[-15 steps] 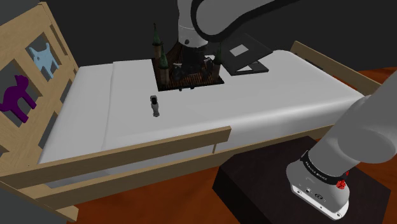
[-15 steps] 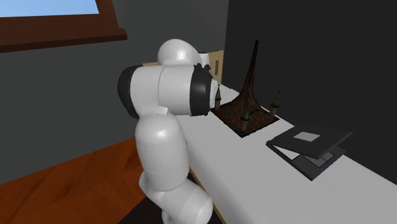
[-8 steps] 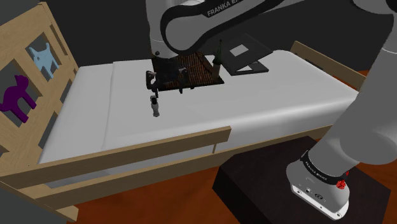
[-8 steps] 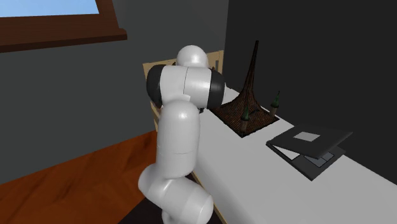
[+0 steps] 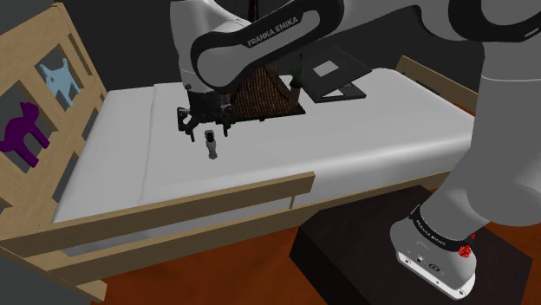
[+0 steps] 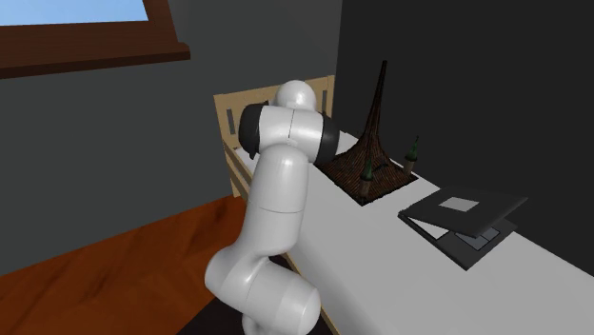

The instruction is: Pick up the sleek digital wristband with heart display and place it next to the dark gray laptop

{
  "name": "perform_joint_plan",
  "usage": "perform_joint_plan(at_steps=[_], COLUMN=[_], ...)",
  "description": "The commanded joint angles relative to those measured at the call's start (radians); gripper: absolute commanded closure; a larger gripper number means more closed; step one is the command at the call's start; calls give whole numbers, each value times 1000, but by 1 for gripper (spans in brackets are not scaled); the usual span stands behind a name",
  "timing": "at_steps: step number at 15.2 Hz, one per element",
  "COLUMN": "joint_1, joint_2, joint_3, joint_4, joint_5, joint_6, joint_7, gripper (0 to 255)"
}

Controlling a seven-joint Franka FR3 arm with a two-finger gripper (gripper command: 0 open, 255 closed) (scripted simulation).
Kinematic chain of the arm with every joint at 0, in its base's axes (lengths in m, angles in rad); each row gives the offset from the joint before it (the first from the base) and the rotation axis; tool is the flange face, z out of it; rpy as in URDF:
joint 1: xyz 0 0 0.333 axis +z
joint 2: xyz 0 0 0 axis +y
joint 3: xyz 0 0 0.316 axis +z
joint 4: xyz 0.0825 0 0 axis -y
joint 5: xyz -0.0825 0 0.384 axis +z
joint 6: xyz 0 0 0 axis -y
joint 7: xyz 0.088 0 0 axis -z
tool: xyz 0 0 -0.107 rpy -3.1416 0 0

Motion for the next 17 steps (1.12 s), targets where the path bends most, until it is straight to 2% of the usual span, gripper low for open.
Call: perform_joint_plan(at_steps=[1, 4, 12, 13, 17], joint_1=[1, 5, 5, 5, 5], joint_2=[11, 35, 35, 35, 35], joint_3=[-4, -10, -10, -10, -10], joint_4=[-13, -28, -28, -28, -28], joint_5=[-6, -18, -18, -18, -18], joint_6=[23, 60, 60, 60, 60], joint_7=[4, 11, 11, 11, 11], gripper=[0, 0, 0, 255, 255])
